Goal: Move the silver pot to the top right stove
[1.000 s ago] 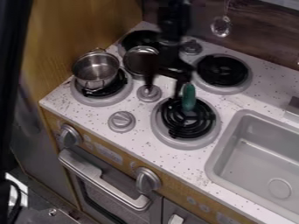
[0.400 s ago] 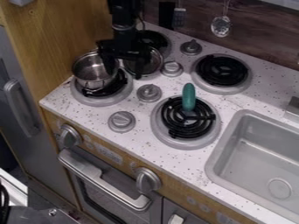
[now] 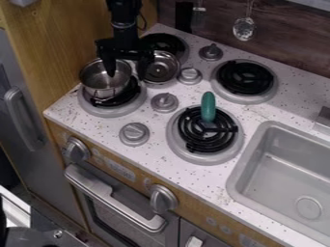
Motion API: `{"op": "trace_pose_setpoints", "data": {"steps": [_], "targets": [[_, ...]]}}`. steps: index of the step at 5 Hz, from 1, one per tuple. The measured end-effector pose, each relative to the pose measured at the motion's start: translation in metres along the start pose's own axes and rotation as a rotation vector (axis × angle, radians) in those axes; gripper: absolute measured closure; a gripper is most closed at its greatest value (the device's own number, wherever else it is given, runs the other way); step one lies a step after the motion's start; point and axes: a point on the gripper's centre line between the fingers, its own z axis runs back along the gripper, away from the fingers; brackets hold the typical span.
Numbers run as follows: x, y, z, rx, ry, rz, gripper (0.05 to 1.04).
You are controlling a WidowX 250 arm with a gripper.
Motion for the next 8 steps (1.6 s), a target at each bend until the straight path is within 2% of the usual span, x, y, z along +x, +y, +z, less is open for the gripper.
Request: {"op": "trace_pose_setpoints", "data": {"steps": [1, 2, 4, 5, 6, 7, 8], "targets": [[0.005, -0.001, -0.011, -0.012, 0.014, 0.009, 0.091], [0.002, -0.002, -0.02, -0.019, 0.033, 0.006, 0.154], [-0.001, -0.006, -0.025, 0.001, 0.074, -0.028, 0.736], [-0.003, -0.013, -0.024, 0.012, 0.096, -0.055, 0.942], [-0.005, -0.022, -0.025, 0.025, 0.117, -0.094, 1.014], [-0.008, -0.035, -0.024, 0.041, 0.122, -0.15, 1.018], [-0.018, -0.058, -0.015, 0.065, 0.105, -0.252, 1.02]]}}
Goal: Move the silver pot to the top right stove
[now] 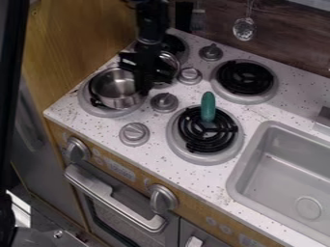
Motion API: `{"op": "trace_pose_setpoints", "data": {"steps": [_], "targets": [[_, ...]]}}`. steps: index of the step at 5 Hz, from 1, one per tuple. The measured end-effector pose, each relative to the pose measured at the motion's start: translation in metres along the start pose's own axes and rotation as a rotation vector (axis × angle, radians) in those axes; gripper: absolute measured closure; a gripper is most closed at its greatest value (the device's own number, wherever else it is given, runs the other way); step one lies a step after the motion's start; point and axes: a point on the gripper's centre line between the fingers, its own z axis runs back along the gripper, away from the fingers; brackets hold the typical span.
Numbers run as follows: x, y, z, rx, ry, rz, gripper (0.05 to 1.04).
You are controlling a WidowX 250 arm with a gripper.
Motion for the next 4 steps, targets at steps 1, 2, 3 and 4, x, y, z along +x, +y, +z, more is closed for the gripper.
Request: {"op": "trace_pose_setpoints", "data": {"steps": [1, 2, 3, 4], "targets": [[0.008, -0.039, 0.027, 0.043, -0.082, -0.13, 1.028], [0.008, -0.063, 0.034, 0.064, -0.104, -0.201, 1.028], [0.01, -0.073, 0.038, 0.085, -0.118, -0.232, 1.028], [0.017, -0.085, 0.046, 0.096, -0.156, -0.267, 1.028]]}}
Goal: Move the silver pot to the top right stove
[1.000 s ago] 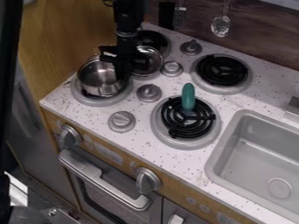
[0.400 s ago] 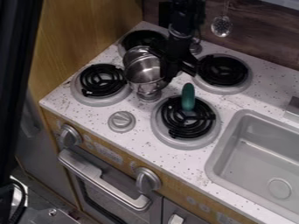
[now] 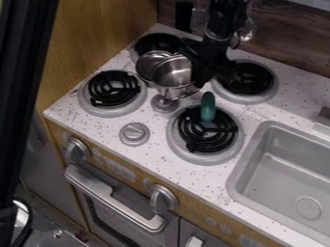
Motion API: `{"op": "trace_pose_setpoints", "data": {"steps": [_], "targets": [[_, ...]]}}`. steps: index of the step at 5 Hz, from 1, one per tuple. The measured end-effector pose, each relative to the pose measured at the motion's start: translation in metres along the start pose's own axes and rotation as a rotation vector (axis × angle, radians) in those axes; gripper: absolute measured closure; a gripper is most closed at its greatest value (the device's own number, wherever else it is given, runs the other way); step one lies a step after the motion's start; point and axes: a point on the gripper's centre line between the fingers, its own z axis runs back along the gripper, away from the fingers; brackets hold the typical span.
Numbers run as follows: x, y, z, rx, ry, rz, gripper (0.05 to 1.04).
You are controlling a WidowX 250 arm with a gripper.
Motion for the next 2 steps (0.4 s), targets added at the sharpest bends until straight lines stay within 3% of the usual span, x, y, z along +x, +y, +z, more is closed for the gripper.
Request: {"op": "trace_pose_setpoints", "data": {"steps": [1, 2], "targets": [[0.011, -0.001, 0.003, 0.037, -0.065, -0.05, 1.028], [0.028, -0.012, 0.008, 0.069, -0.17, -0.135, 1.028]]}}
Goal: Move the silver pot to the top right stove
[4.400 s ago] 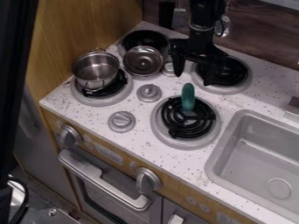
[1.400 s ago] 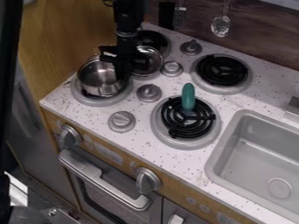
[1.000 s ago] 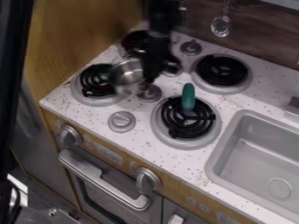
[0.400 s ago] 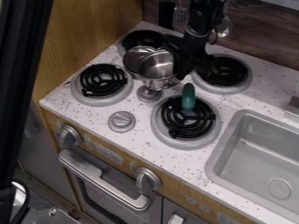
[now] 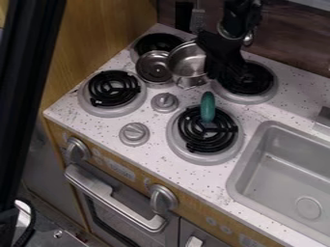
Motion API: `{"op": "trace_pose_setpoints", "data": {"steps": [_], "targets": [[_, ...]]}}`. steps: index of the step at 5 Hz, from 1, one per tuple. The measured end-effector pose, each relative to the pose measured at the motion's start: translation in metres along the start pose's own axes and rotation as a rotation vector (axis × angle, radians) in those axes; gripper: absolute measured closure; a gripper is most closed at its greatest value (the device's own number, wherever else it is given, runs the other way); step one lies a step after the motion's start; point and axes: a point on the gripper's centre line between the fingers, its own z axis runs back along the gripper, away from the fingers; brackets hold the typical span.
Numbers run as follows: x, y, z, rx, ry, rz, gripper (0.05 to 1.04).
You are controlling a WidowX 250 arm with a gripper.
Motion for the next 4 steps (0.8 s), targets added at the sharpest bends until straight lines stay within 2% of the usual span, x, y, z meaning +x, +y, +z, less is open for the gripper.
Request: {"op": "trace_pose_setpoints", "data": {"steps": [1, 2, 3, 4], "targets": [[0.011, -0.01, -0.001, 0.016, -0.058, -0.073, 1.028], [0.02, -0.019, -0.008, 0.002, -0.09, -0.11, 1.028], [0.029, -0.033, -0.023, -0.032, -0.097, -0.16, 1.028], [0.047, -0.05, -0.032, -0.054, -0.118, -0.211, 1.028]]}}
